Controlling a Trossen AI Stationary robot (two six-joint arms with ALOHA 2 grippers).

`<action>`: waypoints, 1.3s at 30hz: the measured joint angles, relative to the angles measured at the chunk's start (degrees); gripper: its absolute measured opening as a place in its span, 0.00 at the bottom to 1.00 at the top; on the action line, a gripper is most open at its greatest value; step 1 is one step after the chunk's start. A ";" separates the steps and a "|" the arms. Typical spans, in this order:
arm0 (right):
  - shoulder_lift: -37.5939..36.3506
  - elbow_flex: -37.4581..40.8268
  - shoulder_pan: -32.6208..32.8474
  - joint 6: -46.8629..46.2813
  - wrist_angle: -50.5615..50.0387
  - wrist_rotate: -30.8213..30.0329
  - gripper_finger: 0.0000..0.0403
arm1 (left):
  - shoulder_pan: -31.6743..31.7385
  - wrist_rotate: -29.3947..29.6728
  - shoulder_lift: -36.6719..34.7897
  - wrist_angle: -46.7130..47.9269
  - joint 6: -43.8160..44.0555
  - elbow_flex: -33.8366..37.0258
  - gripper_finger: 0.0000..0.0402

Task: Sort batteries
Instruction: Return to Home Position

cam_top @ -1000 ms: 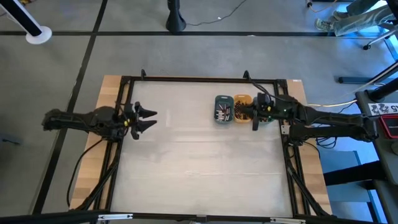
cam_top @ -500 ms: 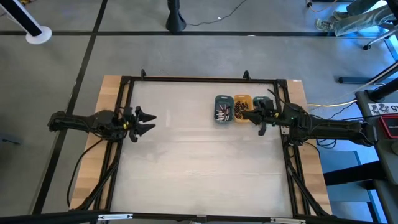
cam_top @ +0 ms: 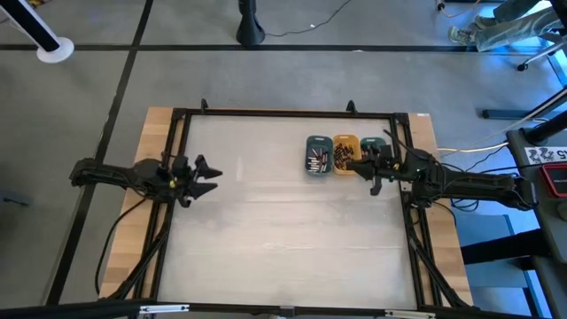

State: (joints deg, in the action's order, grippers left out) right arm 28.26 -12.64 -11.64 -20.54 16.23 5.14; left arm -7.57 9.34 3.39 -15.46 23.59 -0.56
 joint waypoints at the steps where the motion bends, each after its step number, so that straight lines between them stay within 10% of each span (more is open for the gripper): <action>1: 0.01 0.00 0.00 0.14 -0.03 0.52 0.02 | 0.00 -2.12 -0.01 -0.83 -0.50 0.00 0.58; 23: 0.01 11.39 0.00 -3.69 16.29 2.97 0.02 | 1.84 -6.81 0.03 6.93 -3.73 0.00 0.58; 39: -0.03 12.02 0.00 -2.53 6.97 3.44 0.02 | 2.86 -5.71 0.03 10.61 -4.53 0.00 0.58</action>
State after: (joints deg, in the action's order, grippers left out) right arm 28.23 -0.62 -11.64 -23.07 23.20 8.58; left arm -4.71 3.63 3.42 -4.85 19.06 -0.56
